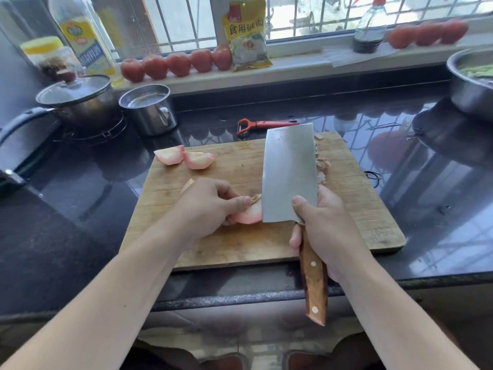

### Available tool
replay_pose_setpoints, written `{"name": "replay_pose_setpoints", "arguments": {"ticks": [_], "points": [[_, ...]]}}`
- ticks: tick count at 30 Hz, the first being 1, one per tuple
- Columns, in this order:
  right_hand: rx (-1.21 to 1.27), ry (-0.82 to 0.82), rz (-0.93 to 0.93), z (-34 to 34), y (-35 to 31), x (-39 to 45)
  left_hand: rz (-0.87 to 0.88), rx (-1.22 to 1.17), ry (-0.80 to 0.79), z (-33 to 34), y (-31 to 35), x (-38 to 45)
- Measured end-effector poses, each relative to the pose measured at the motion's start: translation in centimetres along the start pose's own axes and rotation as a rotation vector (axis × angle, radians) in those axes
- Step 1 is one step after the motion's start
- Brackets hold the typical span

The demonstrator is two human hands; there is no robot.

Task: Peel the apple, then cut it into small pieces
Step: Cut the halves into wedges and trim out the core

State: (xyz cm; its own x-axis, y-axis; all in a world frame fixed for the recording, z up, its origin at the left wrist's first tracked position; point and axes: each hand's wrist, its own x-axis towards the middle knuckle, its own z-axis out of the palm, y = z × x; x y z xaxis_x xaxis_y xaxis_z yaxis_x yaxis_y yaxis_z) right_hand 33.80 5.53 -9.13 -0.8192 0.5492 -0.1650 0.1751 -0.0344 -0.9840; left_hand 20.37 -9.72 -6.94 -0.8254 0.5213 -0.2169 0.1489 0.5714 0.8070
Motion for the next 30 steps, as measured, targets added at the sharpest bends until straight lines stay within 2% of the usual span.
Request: {"name": "replay_pose_setpoints", "arguments": {"ticks": [7,19,27,30], "points": [[0.006,-0.006,0.040,-0.2,-0.2,0.0,0.073,0.104,0.152,1.5,-0.2,-0.6],[0.160,-0.036,0.125,-1.1,-0.8,-0.2,-0.075,0.018,0.172,0.8,0.1,0.4],[0.190,-0.044,0.115,-1.3,-0.9,-0.3,-0.046,-0.073,0.165,0.3,0.0,0.9],[0.239,-0.038,0.108,-1.7,-0.6,-0.3,0.048,0.008,0.250,-0.4,1.0,0.8]]}}
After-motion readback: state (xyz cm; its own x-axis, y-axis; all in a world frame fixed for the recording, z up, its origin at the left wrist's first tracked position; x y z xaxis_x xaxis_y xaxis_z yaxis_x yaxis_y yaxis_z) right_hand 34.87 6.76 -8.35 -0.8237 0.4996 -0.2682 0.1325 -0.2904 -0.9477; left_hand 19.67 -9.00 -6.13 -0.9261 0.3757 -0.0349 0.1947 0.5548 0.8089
